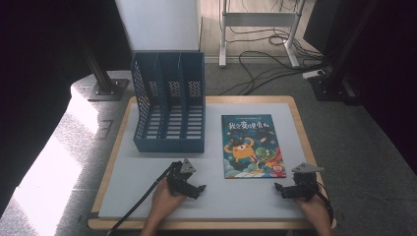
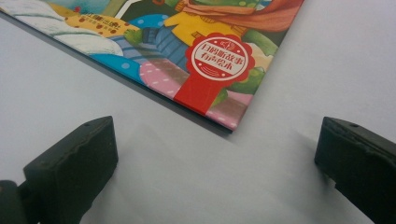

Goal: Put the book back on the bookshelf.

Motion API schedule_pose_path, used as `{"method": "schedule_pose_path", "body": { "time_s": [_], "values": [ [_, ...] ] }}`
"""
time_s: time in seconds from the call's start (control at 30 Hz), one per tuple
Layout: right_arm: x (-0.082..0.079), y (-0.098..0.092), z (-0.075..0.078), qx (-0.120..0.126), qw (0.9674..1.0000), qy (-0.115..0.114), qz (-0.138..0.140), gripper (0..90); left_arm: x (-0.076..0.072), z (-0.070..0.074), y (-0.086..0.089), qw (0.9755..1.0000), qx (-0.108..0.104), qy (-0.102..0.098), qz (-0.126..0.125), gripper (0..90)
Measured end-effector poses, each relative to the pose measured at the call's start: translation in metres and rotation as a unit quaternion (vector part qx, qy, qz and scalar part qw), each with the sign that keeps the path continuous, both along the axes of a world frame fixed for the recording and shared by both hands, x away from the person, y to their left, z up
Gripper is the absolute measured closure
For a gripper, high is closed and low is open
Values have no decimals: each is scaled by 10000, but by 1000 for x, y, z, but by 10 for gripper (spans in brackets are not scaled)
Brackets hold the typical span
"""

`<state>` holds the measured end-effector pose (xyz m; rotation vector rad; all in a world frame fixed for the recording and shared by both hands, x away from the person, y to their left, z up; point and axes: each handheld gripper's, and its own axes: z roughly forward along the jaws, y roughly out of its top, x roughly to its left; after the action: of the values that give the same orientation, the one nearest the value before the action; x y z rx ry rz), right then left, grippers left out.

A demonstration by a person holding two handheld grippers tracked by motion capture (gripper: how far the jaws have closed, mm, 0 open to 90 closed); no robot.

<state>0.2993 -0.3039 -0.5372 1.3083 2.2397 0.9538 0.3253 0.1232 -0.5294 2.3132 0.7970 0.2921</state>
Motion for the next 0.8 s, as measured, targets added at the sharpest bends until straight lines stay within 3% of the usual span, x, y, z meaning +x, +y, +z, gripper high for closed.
{"method": "schedule_pose_path", "body": {
  "time_s": [0.6, 0.67, 0.73, 0.8],
  "values": [
    [1, 0, 1, -26, 10000, 59, 28, 0, 1, 4, -4, 9999, -15, 34, 100, 18],
    [3, 0, 3, -56, 9999, 93, 73, 0, 3, 11, -8, 9999, -136, -29, 90, 17],
    [4, 0, 4, -81, 9999, 87, 84, 0, 6, 17, -11, 9993, -351, 34, 83, 17],
    [6, 0, 7, -59, 9999, 64, 107, 0, 8, 22, -18, 9992, -390, 4, 7, 14]
  ]
}}
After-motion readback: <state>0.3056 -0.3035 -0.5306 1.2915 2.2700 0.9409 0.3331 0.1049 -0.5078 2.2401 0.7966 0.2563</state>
